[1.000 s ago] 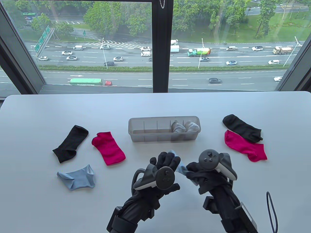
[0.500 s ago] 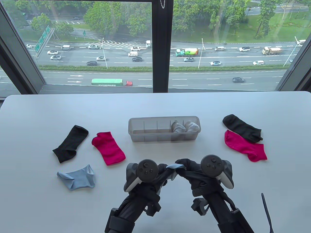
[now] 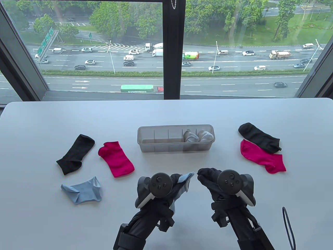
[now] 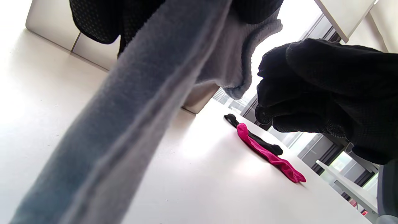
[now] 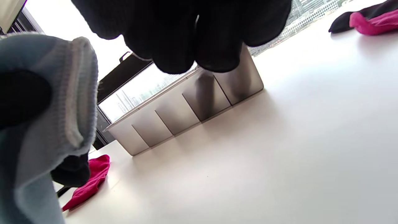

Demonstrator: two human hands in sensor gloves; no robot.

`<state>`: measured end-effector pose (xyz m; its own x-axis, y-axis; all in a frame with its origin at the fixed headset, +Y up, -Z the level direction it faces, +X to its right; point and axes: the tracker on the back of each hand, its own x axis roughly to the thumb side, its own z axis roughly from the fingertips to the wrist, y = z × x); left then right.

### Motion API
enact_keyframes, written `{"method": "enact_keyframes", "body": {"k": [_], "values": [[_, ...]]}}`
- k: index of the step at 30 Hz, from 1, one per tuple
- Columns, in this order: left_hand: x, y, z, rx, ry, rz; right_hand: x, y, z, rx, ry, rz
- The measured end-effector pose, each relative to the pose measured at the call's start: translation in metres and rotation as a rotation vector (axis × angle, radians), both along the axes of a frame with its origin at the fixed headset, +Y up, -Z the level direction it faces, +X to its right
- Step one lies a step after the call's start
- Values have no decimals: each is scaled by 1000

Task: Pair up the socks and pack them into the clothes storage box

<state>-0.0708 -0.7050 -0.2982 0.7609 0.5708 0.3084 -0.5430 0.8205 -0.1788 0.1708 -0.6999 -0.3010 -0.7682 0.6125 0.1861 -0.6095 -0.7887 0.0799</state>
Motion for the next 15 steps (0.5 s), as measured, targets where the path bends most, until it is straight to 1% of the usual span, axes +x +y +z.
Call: {"method": "enact_keyframes", "body": {"k": [1, 2, 4, 5, 6, 7, 8, 10, 11, 12, 15], "values": [[0, -1, 0, -7, -9, 10, -1, 0, 0, -8, 14, -48], [0, -1, 0, -1, -20, 26, -4, 0, 0, -35, 65, -119], [3, -2, 0, -20, -78, 53, -13, -1, -1, -124, 183, -206], [5, -1, 1, -27, -93, 84, -17, -3, -1, -162, 211, -233], [6, -1, 2, -32, -81, 105, -20, -4, -2, -162, 196, -242], [5, 0, 2, -33, -67, 112, -22, -5, -2, -137, 148, -224], [3, 1, 2, -24, -38, 98, -21, -5, -2, -97, 122, -166], [-1, 1, 2, -12, -7, 85, -17, -4, -1, -49, 130, -50], [-2, 1, 1, -19, 2, 93, -14, -3, 0, -20, 113, -27], [-2, 1, 1, -25, 2, 99, -13, -4, 0, -14, 97, -34], [-3, 2, 1, -13, 20, 76, -7, -7, -2, -52, 75, -113]]}}
